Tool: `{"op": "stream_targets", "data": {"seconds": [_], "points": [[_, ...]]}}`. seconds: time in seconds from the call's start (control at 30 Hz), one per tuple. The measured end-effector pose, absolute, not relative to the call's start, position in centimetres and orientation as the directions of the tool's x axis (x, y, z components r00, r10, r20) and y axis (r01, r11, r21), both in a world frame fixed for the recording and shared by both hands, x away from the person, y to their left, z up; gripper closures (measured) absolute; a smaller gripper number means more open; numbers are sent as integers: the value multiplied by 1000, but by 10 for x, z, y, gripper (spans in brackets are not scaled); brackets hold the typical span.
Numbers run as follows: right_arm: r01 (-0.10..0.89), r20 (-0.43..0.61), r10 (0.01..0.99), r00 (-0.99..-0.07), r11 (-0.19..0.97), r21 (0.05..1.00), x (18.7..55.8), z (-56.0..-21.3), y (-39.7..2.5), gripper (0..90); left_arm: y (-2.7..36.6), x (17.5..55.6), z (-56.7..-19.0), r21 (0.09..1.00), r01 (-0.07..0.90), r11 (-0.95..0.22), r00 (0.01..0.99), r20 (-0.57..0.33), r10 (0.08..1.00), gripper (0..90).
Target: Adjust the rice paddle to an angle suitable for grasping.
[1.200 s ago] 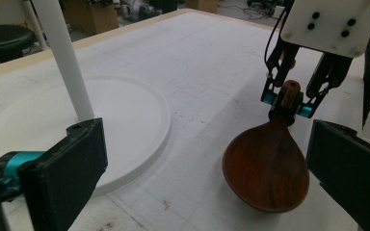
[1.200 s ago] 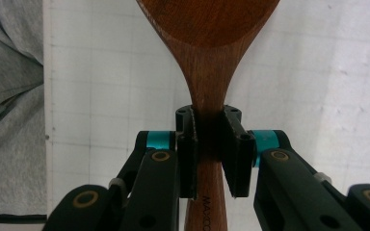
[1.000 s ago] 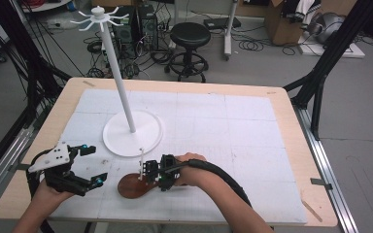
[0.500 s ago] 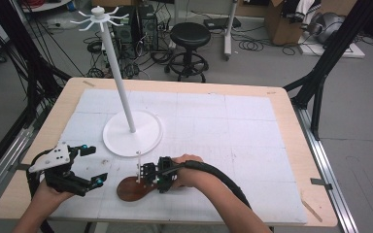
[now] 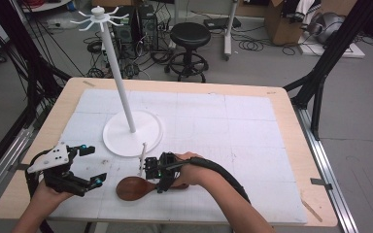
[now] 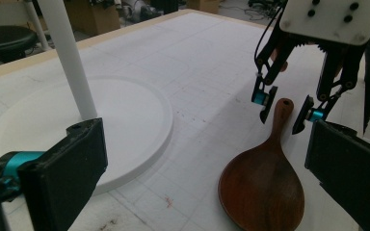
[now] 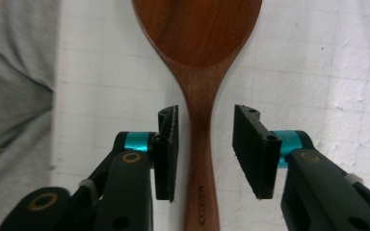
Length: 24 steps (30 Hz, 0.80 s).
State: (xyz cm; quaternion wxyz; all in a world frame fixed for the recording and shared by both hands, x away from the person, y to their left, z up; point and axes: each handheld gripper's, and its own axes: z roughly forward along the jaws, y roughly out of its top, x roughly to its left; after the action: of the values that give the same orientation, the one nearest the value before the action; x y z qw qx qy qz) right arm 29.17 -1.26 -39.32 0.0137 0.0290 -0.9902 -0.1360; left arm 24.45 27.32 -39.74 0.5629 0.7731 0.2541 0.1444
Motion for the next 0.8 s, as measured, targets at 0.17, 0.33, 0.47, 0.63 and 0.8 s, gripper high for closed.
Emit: {"op": "stream_targets", "data": {"seconds": [0.17, 0.33, 0.47, 0.63, 0.8], "points": [[1, 8, -2, -1000, 940, 342, 293, -381, -24, 503, 272, 244, -398, 943, 228, -244, 832, -58, 552, 17], [27, 1, 29, -1000, 918, 397, 294, -372, -33, 467, 273, 244, -397, 943, 228, -241, 831, -60, 553, 17], [60, 14, 60, -998, 889, 455, 294, -365, -44, 414, 272, 244, -397, 943, 229, -243, 832, -60, 552, 17], [117, 54, 104, -993, 850, 514, 295, -359, -61, 363, 271, 245, -398, 941, 228, -250, 835, -58, 547, 17], [134, 41, 133, -990, 832, 539, 295, -357, -70, 282, 270, 245, -398, 940, 229, -251, 836, -58, 546, 17]]}}
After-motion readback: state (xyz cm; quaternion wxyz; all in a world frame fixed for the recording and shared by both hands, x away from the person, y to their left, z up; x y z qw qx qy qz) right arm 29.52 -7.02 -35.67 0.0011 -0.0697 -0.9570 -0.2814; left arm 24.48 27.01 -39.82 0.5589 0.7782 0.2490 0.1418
